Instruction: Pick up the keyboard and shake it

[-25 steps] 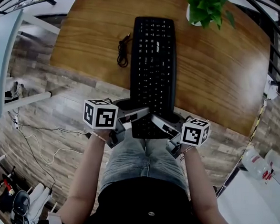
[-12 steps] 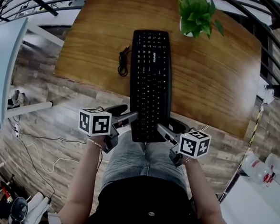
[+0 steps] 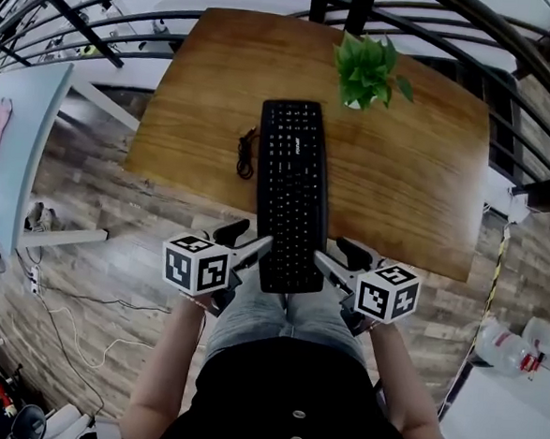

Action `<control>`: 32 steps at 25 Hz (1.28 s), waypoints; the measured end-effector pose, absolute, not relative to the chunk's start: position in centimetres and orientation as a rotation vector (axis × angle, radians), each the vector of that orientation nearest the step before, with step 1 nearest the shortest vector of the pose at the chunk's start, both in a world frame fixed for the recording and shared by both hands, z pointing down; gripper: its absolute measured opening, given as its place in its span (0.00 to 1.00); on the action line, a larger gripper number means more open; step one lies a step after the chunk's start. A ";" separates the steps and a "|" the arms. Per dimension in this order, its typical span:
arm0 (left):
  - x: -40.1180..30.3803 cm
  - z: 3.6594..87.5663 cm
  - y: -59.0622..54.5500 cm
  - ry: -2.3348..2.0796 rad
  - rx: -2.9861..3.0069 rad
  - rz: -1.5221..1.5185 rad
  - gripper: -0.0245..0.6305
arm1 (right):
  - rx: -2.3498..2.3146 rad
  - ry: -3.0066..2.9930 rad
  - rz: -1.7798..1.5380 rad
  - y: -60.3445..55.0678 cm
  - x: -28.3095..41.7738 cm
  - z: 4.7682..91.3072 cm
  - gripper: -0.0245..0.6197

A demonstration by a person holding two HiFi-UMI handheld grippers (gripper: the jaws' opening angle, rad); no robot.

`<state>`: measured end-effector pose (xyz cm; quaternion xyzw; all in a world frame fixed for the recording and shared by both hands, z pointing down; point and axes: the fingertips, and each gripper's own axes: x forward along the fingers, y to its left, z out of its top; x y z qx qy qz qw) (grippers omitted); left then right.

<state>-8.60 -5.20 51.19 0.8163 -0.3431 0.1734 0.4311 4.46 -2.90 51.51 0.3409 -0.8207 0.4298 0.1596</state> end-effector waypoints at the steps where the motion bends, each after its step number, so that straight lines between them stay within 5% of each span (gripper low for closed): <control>1: -8.2 50.5 -5.2 -0.858 2.063 0.429 0.48 | 0.965 -2.363 1.213 -3.2 4.0 50.9 0.45; 7: -6.1 46.0 -6.4 -0.856 2.206 0.362 0.46 | 0.998 -2.466 1.097 -5.5 2.5 46.3 0.45; 11: -6.1 43.6 -7.6 -0.941 2.260 0.349 0.23 | 1.007 -2.537 0.983 -6.8 1.8 42.7 0.45; 15: -5.3 41.4 -8.4 -0.977 2.339 0.312 0.16 | 1.034 -2.583 0.875 -8.1 1.3 40.4 0.44; 20: -4.7 39.1 -9.0 -1.023 2.368 0.230 0.09 | 1.132 -2.585 0.779 -9.4 1.4 38.3 0.21; 32: -2.8 37.3 -9.9 -1.056 2.375 0.151 0.07 | 1.159 -2.702 0.665 -10.3 0.2 35.4 0.08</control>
